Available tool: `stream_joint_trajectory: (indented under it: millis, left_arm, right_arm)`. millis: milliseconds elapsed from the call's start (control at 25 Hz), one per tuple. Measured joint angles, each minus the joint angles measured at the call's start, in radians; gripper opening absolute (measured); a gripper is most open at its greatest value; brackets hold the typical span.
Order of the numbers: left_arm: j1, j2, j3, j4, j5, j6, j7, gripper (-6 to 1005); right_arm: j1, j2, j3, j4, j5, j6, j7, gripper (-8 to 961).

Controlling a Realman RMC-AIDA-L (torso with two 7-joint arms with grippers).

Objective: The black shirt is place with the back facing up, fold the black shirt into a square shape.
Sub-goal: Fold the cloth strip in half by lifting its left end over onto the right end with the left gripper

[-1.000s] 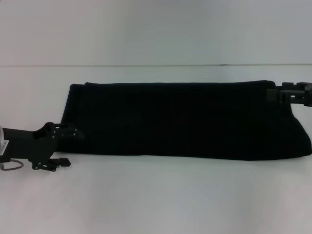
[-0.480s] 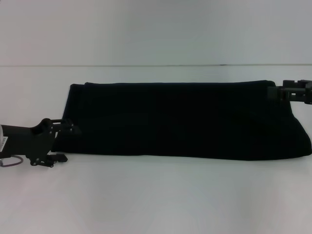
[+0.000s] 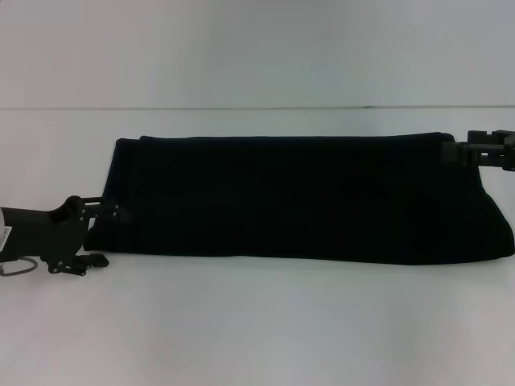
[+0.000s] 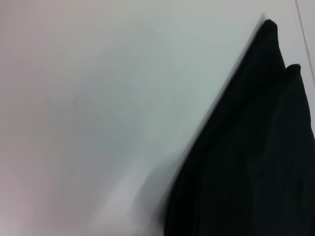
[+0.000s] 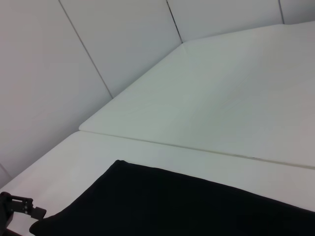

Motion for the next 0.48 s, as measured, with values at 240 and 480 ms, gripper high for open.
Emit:
stream_joint_trajectory:
  millis: [240,480]
  left_arm:
    - [0.001,-0.002,0.0,-0.012,-0.006,-0.027,0.006,871]
    - [-0.002,-0.004,-0.001,-0.012,-0.019,-0.056,0.015,869]
  right_arm:
    - [0.0,0.001,0.0,0.0,0.0,0.0,-0.001,931]
    - [0.0,0.001,0.0,0.0,0.0,0.0,-0.001,931]
